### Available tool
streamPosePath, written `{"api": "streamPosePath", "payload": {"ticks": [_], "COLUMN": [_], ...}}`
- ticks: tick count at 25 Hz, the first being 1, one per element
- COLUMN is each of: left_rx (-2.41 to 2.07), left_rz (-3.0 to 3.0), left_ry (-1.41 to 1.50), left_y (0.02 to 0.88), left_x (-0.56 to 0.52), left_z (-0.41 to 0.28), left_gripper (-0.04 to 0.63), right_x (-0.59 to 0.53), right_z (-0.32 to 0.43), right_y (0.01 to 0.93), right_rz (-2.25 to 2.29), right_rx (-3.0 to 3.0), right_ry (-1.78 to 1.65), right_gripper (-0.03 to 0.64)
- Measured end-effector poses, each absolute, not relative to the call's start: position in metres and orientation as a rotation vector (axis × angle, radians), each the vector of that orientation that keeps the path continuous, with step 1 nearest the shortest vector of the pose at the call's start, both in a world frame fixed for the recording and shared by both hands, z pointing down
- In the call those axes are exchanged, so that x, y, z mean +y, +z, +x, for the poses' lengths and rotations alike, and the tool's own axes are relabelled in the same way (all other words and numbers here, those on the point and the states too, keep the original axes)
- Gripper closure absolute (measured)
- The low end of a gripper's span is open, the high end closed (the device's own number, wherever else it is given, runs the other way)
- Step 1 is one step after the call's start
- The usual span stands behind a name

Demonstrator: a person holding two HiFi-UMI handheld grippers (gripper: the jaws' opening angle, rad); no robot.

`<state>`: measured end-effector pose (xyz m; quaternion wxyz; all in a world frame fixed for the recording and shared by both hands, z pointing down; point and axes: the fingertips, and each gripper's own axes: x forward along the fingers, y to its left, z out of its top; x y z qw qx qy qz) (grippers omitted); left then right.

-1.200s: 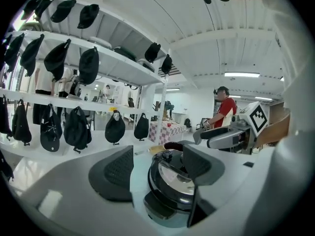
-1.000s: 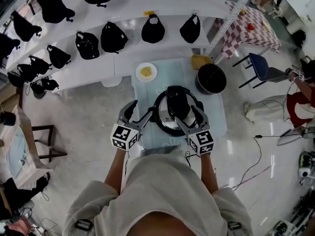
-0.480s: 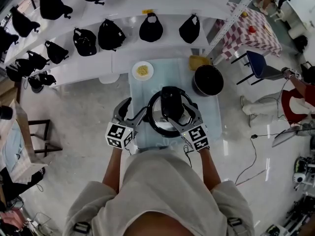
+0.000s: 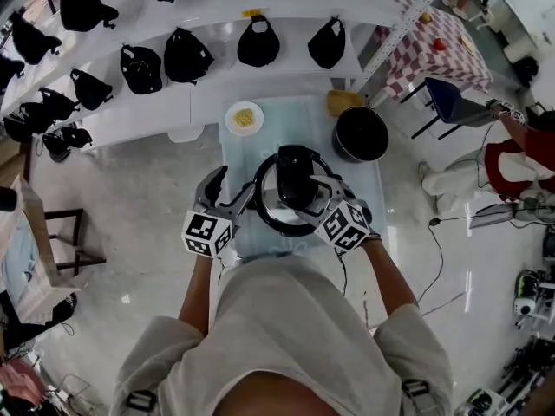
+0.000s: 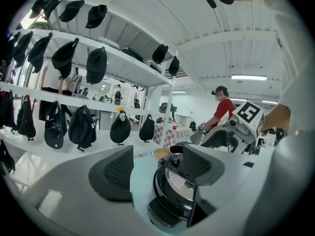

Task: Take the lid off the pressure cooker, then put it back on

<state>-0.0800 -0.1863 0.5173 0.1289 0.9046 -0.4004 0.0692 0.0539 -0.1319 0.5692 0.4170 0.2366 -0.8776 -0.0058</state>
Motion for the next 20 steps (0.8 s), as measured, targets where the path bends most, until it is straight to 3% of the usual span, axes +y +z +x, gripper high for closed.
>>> {"api": "streamPosePath", "payload": {"ticks": [7, 20], "left_rx": [-1.182, -1.213], "left_rz": [2.632, 2.588], "left_ry": [0.192, 0.166], "left_y": [0.513, 0.516], "left_x": [-0.187, -0.174], "left_z": [-0.088, -0.101], "left_gripper": [0.298, 0.298], "right_x": [-0.126, -0.142], "right_z": [0.05, 0.037], "right_y": [0.581, 0.603], "right_rz": [0.295, 0.002], "right_rx": [-2.058, -1.879], "right_ry": [-0.123, -0.014], "right_gripper": [0.275, 0.278]}}
